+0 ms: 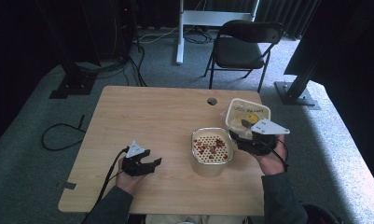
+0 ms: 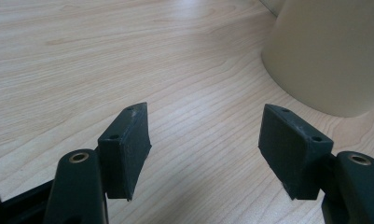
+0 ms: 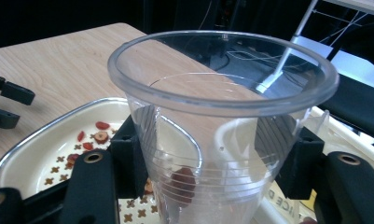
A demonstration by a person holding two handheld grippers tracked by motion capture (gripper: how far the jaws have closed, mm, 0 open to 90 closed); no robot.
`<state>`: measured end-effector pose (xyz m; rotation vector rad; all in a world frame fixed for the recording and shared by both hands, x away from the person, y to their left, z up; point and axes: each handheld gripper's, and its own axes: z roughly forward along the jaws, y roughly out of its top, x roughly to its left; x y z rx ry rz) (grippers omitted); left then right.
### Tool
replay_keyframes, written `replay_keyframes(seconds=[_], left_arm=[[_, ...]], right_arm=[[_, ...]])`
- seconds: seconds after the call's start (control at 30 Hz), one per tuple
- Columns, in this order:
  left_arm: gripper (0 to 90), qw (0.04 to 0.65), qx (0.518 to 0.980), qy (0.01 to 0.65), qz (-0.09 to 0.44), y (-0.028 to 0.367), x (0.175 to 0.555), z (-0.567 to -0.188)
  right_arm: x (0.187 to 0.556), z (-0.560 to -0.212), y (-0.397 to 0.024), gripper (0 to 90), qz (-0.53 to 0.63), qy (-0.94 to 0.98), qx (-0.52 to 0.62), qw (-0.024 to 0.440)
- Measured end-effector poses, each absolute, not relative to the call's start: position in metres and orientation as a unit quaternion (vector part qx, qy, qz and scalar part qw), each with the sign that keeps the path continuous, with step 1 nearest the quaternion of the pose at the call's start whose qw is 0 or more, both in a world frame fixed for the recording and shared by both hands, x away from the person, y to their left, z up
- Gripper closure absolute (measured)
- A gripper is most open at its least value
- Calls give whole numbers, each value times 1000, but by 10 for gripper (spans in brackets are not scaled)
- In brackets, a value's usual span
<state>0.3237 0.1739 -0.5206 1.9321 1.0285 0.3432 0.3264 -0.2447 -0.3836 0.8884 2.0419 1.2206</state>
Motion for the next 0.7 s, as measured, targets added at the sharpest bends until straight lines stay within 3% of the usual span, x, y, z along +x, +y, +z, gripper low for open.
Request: replay_keyframes(seconds=[0.7], left_arm=[[345,444,785,410,139,171,324,-522]], right_arm=[[335,-372,-262,379,461,739,363,332]])
